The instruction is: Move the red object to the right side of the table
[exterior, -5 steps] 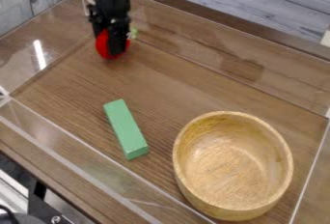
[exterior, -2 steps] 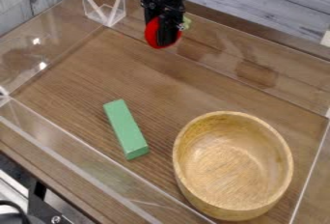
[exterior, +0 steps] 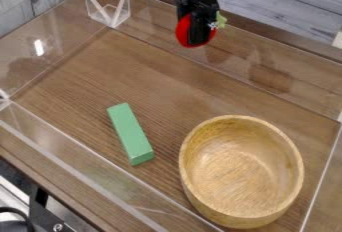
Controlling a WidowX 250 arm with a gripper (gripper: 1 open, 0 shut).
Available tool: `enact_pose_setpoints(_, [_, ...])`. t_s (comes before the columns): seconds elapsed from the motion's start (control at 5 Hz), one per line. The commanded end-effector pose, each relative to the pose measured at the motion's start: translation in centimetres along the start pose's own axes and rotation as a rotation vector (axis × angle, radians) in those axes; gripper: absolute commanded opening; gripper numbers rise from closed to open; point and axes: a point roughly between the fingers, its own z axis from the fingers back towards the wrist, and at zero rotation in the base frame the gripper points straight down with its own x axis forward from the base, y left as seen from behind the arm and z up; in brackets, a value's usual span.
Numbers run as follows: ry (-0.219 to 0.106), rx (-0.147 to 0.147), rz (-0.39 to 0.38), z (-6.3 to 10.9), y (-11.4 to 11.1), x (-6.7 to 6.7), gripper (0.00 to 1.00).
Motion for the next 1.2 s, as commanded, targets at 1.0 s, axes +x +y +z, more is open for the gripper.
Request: enact_pose_setpoints(1.0, [-0.035, -0.013, -0.375, -1.2, -4.4, 3.3, 0.0])
